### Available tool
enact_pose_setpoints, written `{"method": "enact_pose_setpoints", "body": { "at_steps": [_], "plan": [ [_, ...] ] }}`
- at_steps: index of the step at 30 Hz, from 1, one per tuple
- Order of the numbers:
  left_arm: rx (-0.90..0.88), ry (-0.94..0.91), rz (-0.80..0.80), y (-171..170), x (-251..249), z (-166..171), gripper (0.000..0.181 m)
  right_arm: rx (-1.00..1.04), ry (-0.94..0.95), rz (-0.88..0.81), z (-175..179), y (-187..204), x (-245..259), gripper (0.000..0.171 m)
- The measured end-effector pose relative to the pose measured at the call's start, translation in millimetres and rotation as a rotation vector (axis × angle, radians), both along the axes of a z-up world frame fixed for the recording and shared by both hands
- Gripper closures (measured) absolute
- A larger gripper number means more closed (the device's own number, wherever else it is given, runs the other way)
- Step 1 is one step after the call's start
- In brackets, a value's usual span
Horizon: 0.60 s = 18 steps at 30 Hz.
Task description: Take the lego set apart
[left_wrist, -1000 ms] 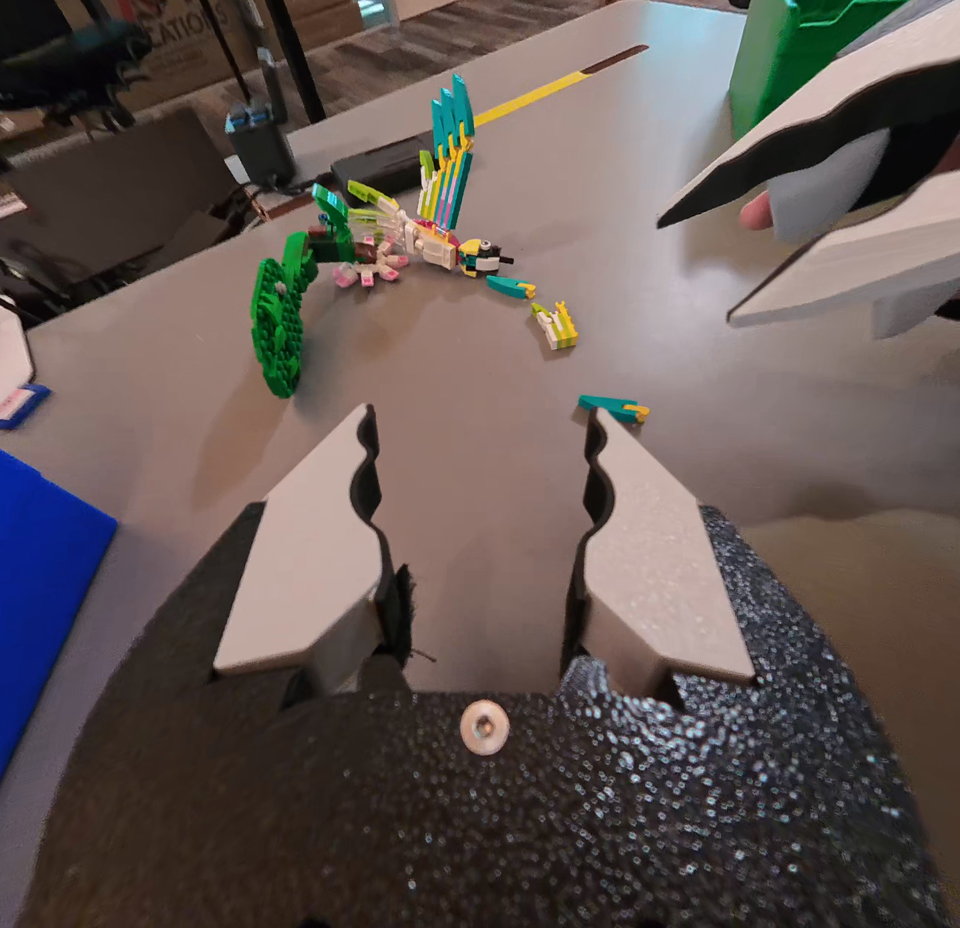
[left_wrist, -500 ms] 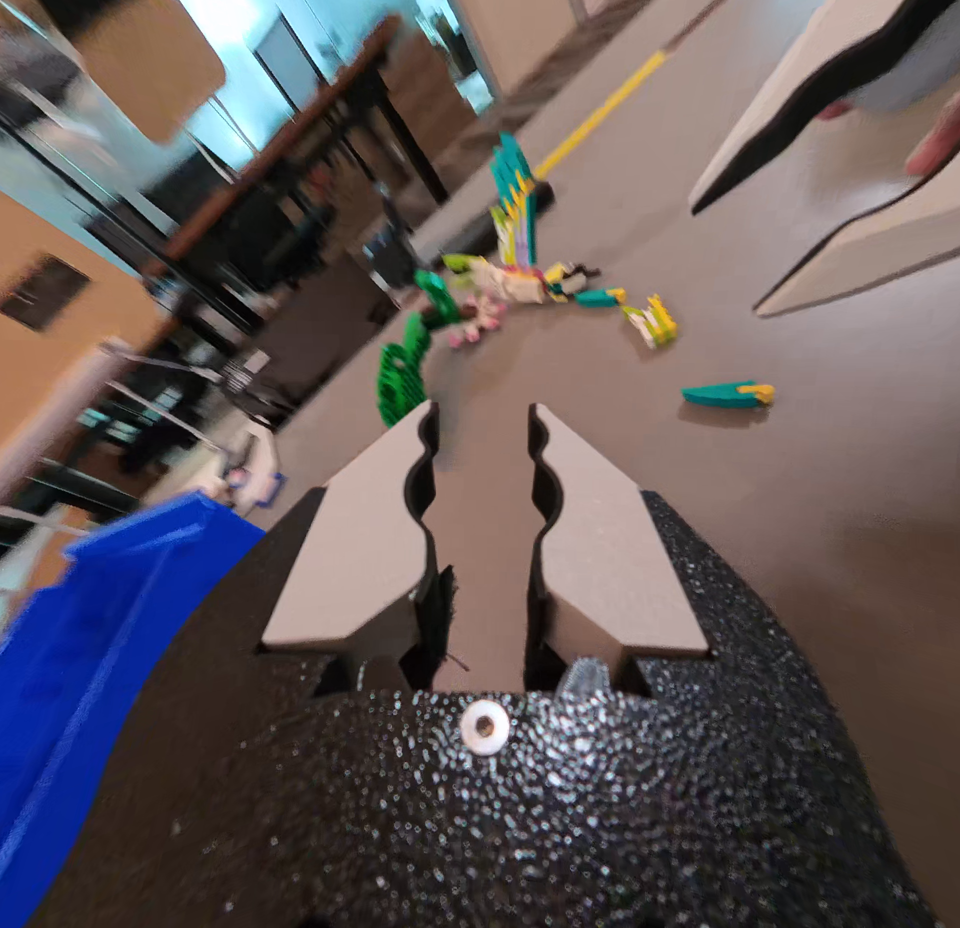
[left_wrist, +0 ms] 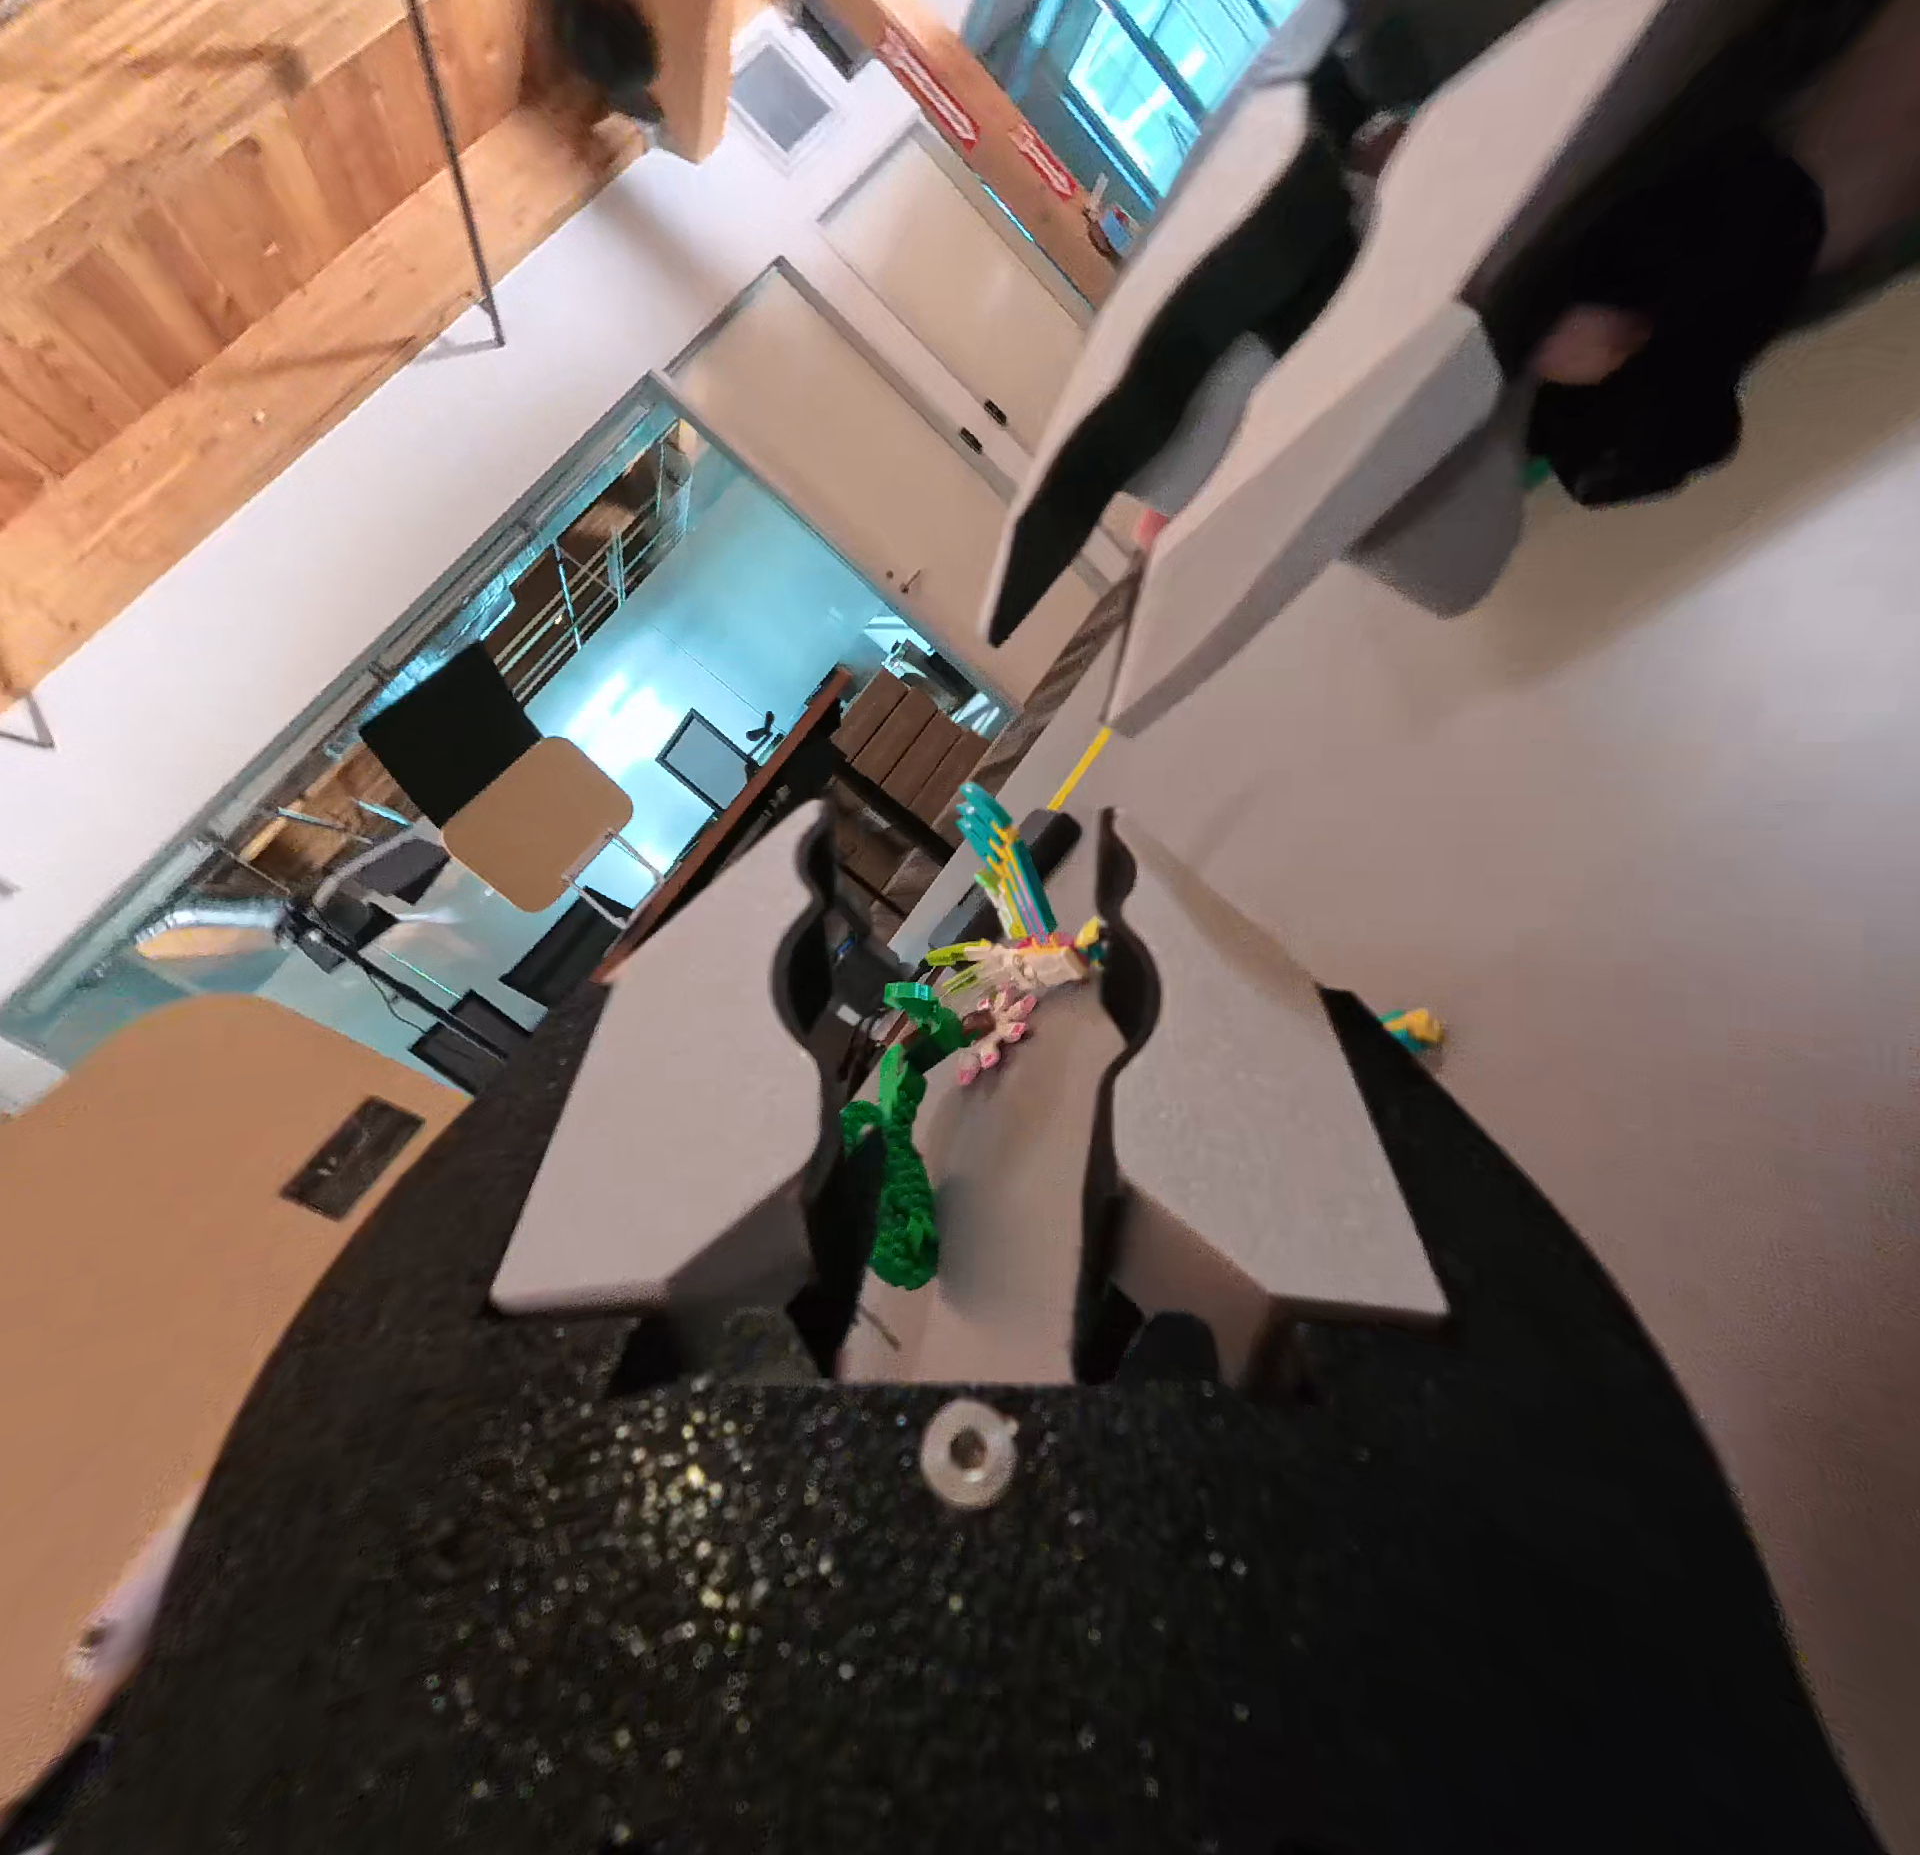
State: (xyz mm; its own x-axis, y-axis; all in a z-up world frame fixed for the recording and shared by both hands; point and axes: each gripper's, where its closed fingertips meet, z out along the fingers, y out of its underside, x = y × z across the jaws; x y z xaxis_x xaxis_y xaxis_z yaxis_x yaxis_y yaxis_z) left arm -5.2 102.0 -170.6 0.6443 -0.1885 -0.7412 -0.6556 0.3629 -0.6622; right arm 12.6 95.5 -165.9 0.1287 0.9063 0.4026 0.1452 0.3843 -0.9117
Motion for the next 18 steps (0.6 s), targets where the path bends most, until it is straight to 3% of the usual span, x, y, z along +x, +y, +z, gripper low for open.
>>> {"method": "enact_pose_setpoints", "body": {
  "at_steps": [4, 5, 7, 9, 12, 16, 18],
  "plan": [
    [-0.012, -0.181, -0.053, -4, -6, 9, 0.106, 0.013, -0.034, -0.059, -5, 11, 4, 0.125],
    [-0.023, -0.216, -0.064, -5, -7, 10, 0.092, 0.013, -0.042, -0.068, -8, 13, 5, 0.123],
    [-0.031, -0.299, -0.053, -2, -13, 13, 0.044, -0.005, -0.059, -0.074, -14, 16, 6, 0.12],
    [-0.052, -0.355, -0.047, 1, -17, 13, 0.022, -0.029, -0.078, -0.091, -21, 21, 5, 0.108],
    [-0.092, -0.394, -0.055, 3, -20, 8, 0.022, -0.062, -0.107, -0.129, -32, 30, 4, 0.08],
    [-0.139, -0.395, -0.064, 4, -21, -1, 0.025, -0.069, -0.13, -0.178, -42, 40, 5, 0.079],
    [-0.166, -0.349, -0.073, 3, -20, -9, 0.064, -0.053, -0.132, -0.205, -43, 46, 8, 0.094]
  ]
}}
